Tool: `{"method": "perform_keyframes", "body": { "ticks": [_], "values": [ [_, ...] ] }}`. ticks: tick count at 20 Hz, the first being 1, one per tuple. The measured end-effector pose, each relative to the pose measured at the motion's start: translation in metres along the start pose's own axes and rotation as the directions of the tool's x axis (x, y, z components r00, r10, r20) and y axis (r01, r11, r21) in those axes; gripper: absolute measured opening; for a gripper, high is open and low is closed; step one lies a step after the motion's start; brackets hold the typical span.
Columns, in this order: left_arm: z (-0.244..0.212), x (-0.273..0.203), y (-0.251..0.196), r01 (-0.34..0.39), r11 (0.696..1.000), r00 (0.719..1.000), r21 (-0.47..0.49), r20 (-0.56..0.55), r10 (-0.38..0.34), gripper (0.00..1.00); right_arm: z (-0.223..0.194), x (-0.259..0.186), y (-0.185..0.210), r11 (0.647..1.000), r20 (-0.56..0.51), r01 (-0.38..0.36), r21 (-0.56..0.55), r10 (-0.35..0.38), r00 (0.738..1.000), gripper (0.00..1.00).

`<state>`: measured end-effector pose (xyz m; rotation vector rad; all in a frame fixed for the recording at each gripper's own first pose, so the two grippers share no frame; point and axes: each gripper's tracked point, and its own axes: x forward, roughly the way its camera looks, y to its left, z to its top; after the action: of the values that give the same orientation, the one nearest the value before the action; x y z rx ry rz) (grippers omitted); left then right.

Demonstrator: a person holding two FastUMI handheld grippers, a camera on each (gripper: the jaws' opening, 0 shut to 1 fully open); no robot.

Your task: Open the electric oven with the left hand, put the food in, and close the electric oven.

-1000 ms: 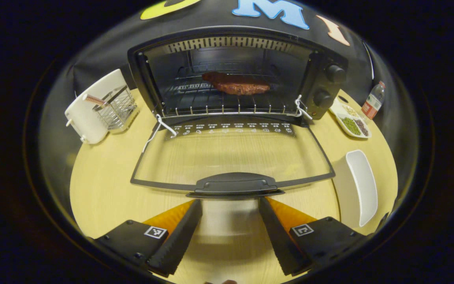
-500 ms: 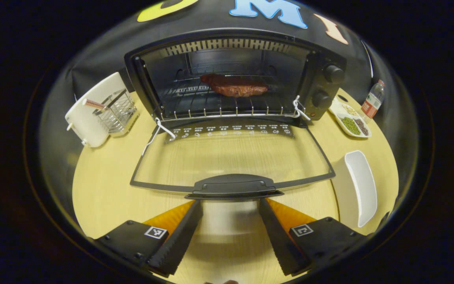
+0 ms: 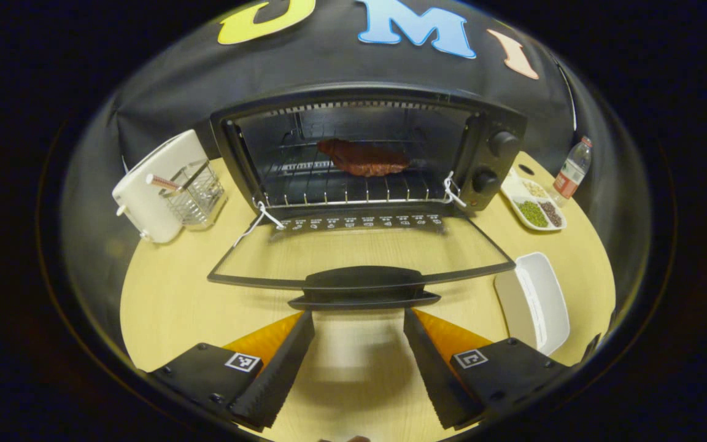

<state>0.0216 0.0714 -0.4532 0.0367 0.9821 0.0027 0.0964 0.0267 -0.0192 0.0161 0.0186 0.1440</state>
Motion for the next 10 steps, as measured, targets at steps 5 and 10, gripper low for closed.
{"method": "perform_keyframes", "body": {
  "ticks": [5, 10],
  "values": [
    [0.037, -0.024, -0.009, 0.022, 1.000, 0.993, -0.021, 0.113, -0.019, 0.98, -0.001, -0.001, 0.006, 1.000, -0.009, -0.006, 0.015, 0.006, 1.000, 0.98],
    [0.066, -0.025, -0.022, 0.036, 0.999, 0.986, -0.005, 0.163, -0.035, 0.99, 0.006, -0.006, -0.008, 0.999, 0.003, 0.031, 0.020, -0.031, 1.000, 0.98]
  ]
}}
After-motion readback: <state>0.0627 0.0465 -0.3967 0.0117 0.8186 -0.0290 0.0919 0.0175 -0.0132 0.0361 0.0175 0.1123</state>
